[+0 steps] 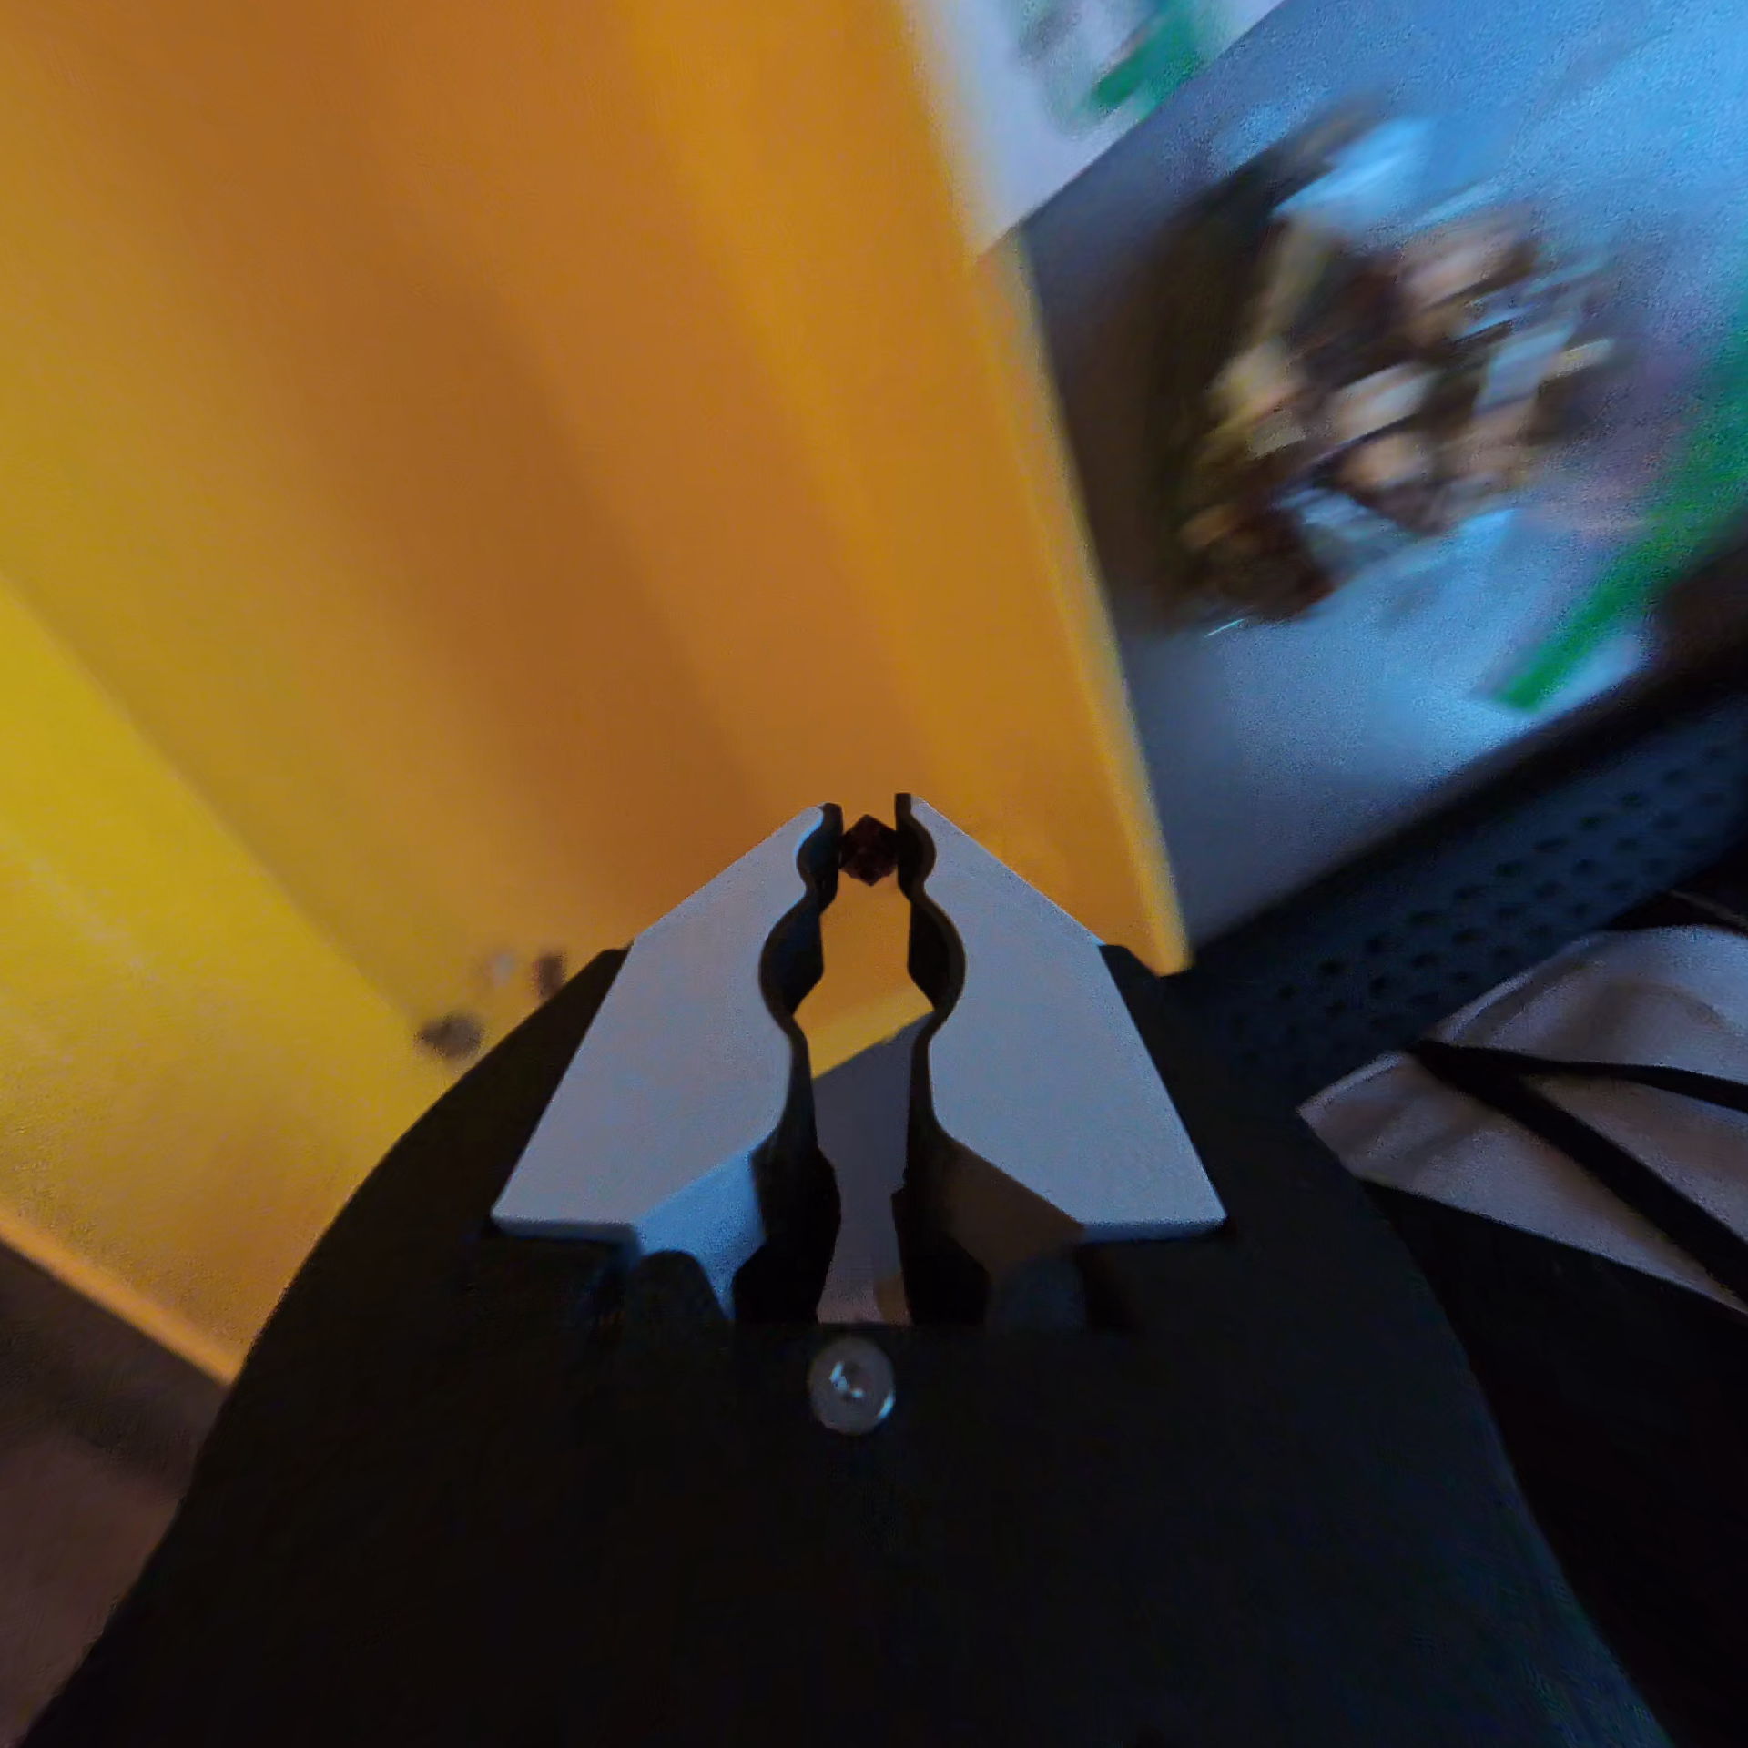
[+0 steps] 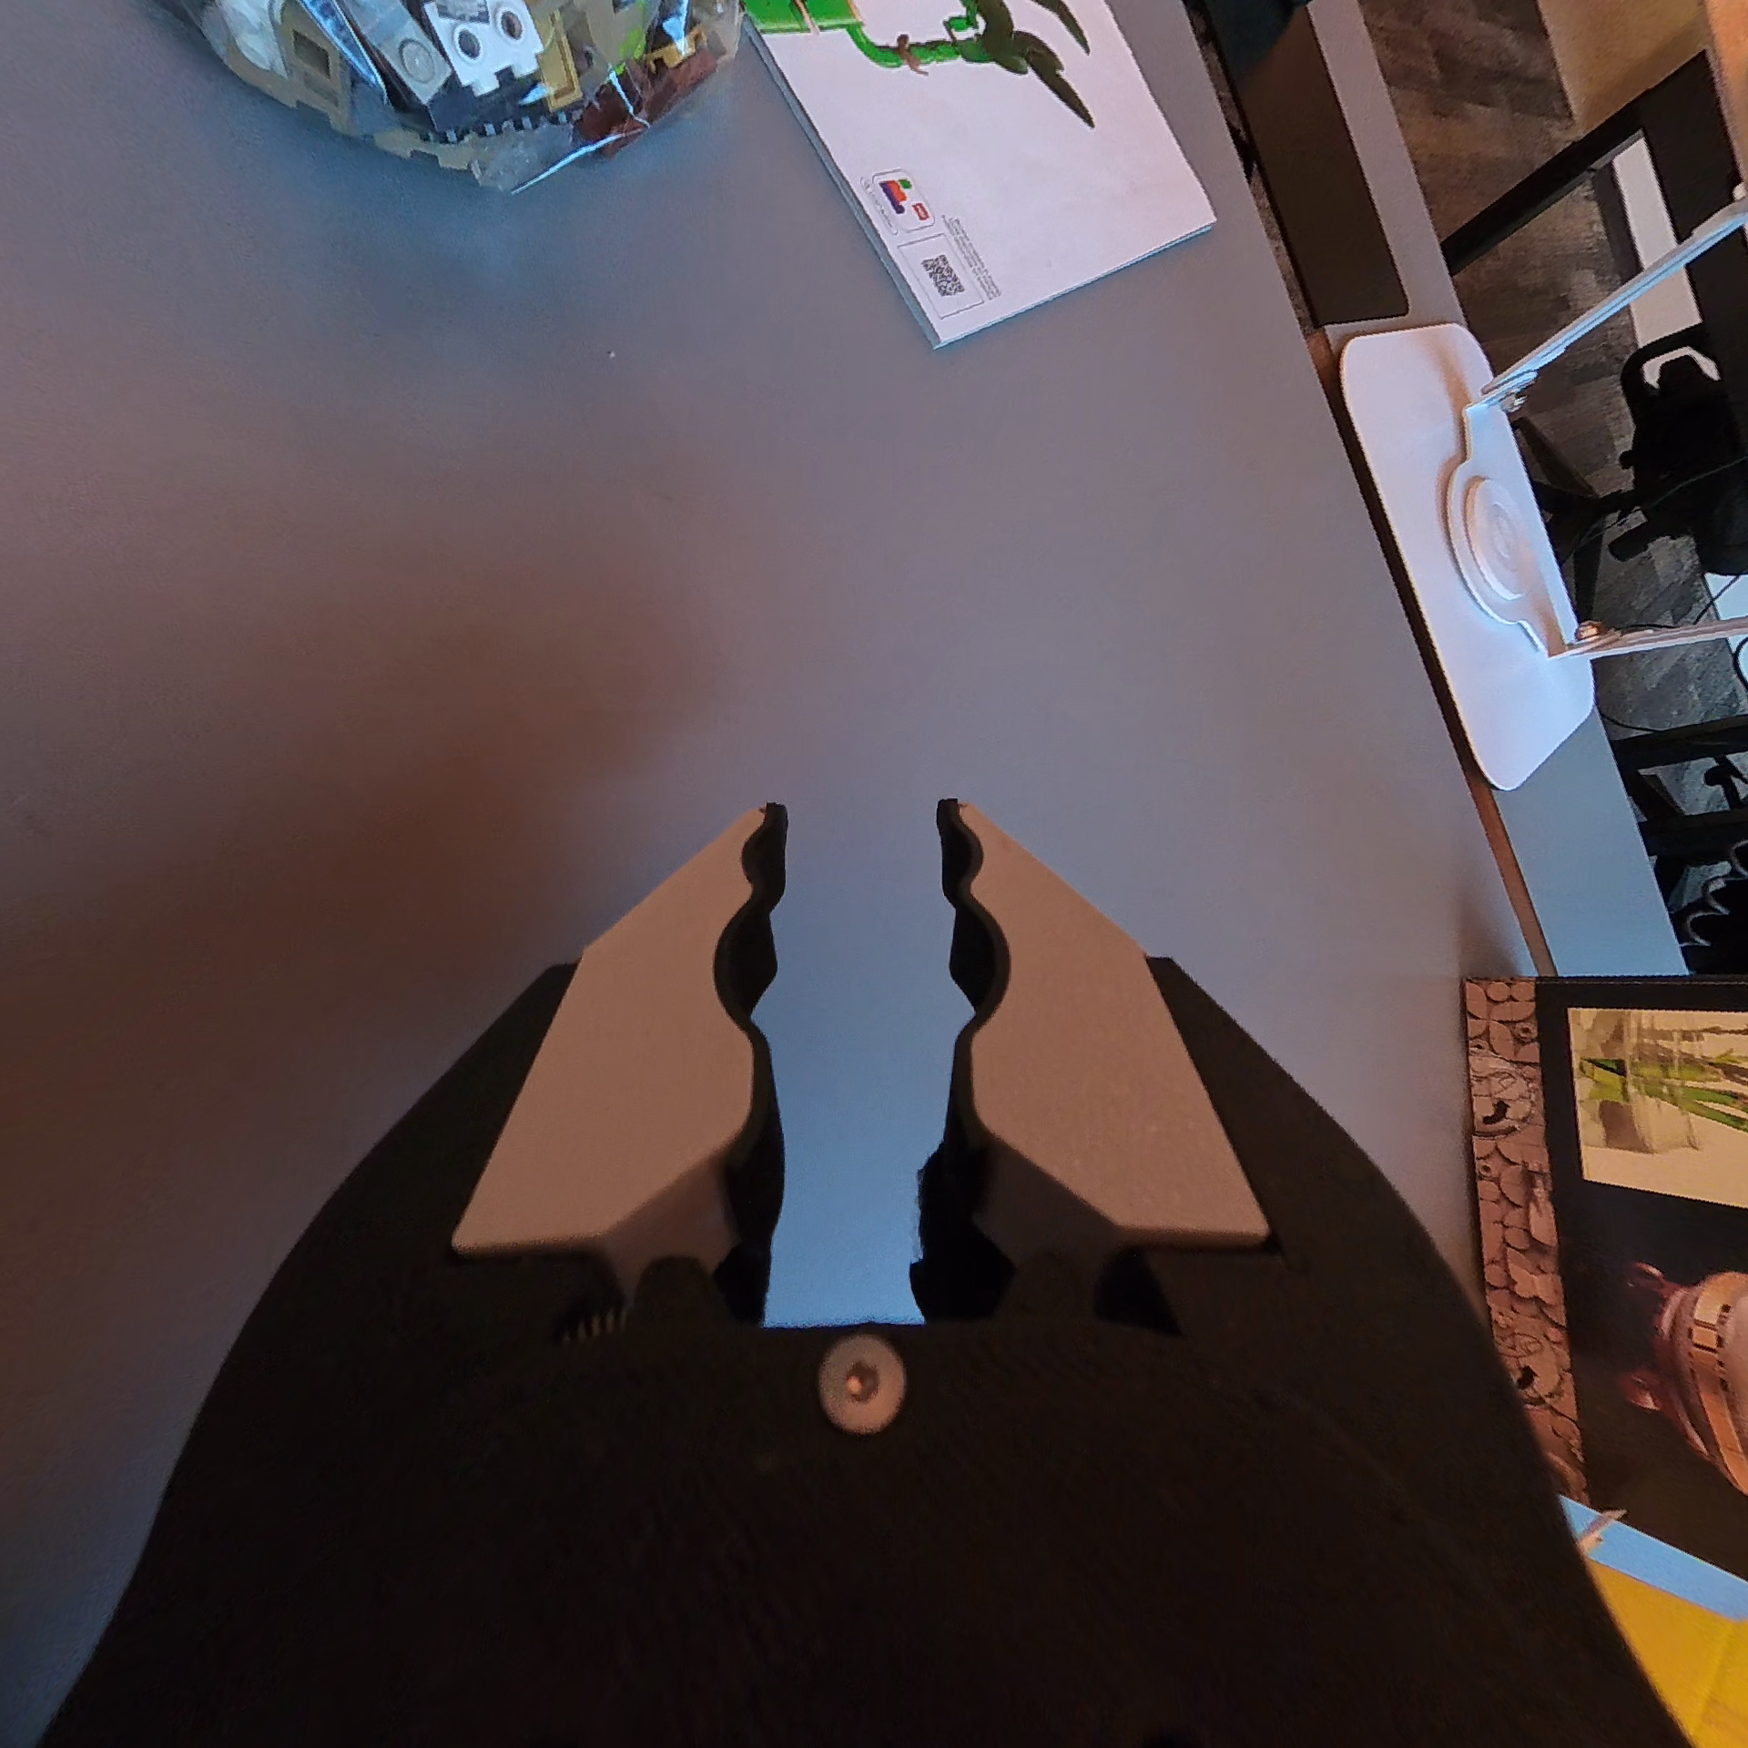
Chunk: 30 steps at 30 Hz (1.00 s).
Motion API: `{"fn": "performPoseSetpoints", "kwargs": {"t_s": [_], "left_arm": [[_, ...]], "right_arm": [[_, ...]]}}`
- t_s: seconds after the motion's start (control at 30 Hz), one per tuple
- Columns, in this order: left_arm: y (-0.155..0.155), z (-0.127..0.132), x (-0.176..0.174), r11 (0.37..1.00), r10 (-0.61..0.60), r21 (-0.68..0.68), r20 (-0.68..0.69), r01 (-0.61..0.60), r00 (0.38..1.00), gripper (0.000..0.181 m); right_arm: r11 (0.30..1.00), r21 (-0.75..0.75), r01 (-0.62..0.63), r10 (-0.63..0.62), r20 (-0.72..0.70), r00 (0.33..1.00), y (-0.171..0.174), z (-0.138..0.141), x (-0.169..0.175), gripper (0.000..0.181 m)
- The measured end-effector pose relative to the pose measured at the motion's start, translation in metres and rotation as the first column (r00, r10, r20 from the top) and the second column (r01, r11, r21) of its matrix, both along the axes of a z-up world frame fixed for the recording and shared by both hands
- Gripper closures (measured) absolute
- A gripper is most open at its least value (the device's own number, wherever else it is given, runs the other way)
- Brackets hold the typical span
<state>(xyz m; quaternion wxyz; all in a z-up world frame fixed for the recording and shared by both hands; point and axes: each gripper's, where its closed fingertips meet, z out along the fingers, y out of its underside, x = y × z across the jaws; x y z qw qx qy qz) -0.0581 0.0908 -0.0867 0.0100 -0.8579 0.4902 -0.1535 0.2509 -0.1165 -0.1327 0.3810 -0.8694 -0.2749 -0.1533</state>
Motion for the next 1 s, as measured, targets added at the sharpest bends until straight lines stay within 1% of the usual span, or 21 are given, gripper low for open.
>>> {"fn": "performPoseSetpoints", "kwargs": {"t_s": [0.03, 0.07, 0.13, 0.2, 0.23, 0.27, 0.3, 0.37, 0.47, 0.5, 0.53, 0.6, 0.67, 0.73, 0.8, 0.83, 0.9, 0.93, 1.0], "left_arm": [[-0.007, 0.018, 0.021, 0.998, -0.041, 0.04, 0.106, 0.037, 0.994, 0.172], [-0.014, 0.036, 0.044, 0.995, -0.078, 0.079, 0.215, 0.062, 0.973, 0.172], [-0.045, 0.066, 0.09, 0.985, -0.172, 0.096, 0.418, 0.145, 0.892, 0.172], [-0.082, 0.081, 0.124, 0.962, -0.26, 0.069, 0.54, 0.266, 0.801, 0.171], [-0.098, 0.085, 0.137, 0.95, -0.275, 0.042, 0.583, 0.309, 0.765, 0.171], [-0.113, 0.088, 0.148, 0.937, -0.278, 0.006, 0.621, 0.35, 0.733, 0.171], [-0.125, 0.088, 0.157, 0.922, -0.283, -0.025, 0.639, 0.386, 0.715, 0.171], [-0.134, 0.073, 0.168, 0.908, -0.317, -0.026, 0.607, 0.417, 0.728, 0.171], [-0.131, 0.048, 0.176, 0.912, -0.354, 0.012, 0.53, 0.41, 0.771, 0.171], [-0.129, 0.043, 0.178, 0.915, -0.36, 0.026, 0.508, 0.404, 0.782, 0.17], [-0.125, 0.039, 0.179, 0.917, -0.366, 0.046, 0.488, 0.396, 0.792, 0.164], [-0.12, 0.036, 0.18, 0.918, -0.379, 0.08, 0.466, 0.388, 0.8, 0.15], [-0.116, 0.037, 0.179, 0.916, -0.393, 0.111, 0.452, 0.386, 0.801, 0.148], [-0.107, 0.047, 0.174, 0.916, -0.4, 0.169, 0.452, 0.364, 0.797, 0.147], [-0.087, 0.067, 0.163, 0.911, -0.405, 0.28, 0.471, 0.302, 0.784, 0.148], [-0.074, 0.077, 0.152, 0.903, -0.403, 0.346, 0.469, 0.256, 0.786, 0.148], [-0.04, 0.089, 0.119, 0.882, -0.364, 0.446, 0.436, 0.153, 0.823, 0.14], [-0.024, 0.09, 0.097, 0.878, -0.321, 0.467, 0.405, 0.109, 0.856, 0.133], [0.0, 0.075, 0.047, 0.903, -0.197, 0.426, 0.307, 0.051, 0.931, 0.132]], "right_arm": [[1.0, -0.001, 0.0, 0.0, 0.004, 1.0, 0.0, 0.0, 0.0, 0.149], [1.0, -0.001, 0.001, -0.001, 0.005, 1.0, 0.0, 0.0, 0.0, 0.149], [1.0, 0.0, 0.0, 0.0, 0.003, 1.0, 0.0, 0.0, 0.0, 0.149], [1.0, -0.004, -0.003, 0.003, 0.0, 1.0, 0.0, -0.002, -0.001, 0.149], [1.0, -0.009, -0.005, 0.005, 0.002, 1.0, 0.0, -0.003, -0.001, 0.149], [1.0, -0.015, -0.007, 0.008, 0.005, 1.0, 0.0, -0.005, -0.001, 0.149], [1.0, -0.02, -0.008, 0.008, 0.008, 1.0, 0.0, -0.006, -0.001, 0.149], [1.0, -0.02, -0.007, 0.007, 0.009, 1.0, 0.0, -0.006, -0.001, 0.149], [1.0, -0.005, -0.008, 0.009, 0.007, 1.0, 0.0, -0.002, -0.002, 0.149], [1.0, -0.003, -0.009, 0.009, 0.007, 1.0, 0.0, -0.002, -0.002, 0.149], [1.0, -0.003, -0.01, 0.01, 0.008, 1.0, 0.0, -0.002, -0.002, 0.149], [1.0, -0.006, -0.01, 0.01, 0.011, 1.0, 0.0, -0.002, -0.002, 0.149], [1.0, -0.007, -0.01, 0.01, 0.013, 1.0, 0.0, -0.002, -0.002, 0.149], [1.0, -0.005, -0.009, 0.009, 0.013, 1.0, 0.0, -0.002, -0.001, 0.149], [1.0, -0.002, -0.009, 0.009, 0.014, 1.0, -0.001, -0.001, -0.001, 0.149], [1.0, -0.001, -0.008, 0.008, 0.013, 1.0, -0.001, -0.001, -0.001, 0.149], [1.0, 0.001, -0.008, 0.008, 0.014, 1.0, -0.001, 0.0, -0.001, 0.149], [1.0, 0.002, -0.009, 0.009, 0.015, 1.0, -0.001, 0.0, -0.001, 0.149], [1.0, 0.005, -0.013, 0.013, 0.018, 1.0, 0.0, 0.001, -0.002, 0.149]]}}
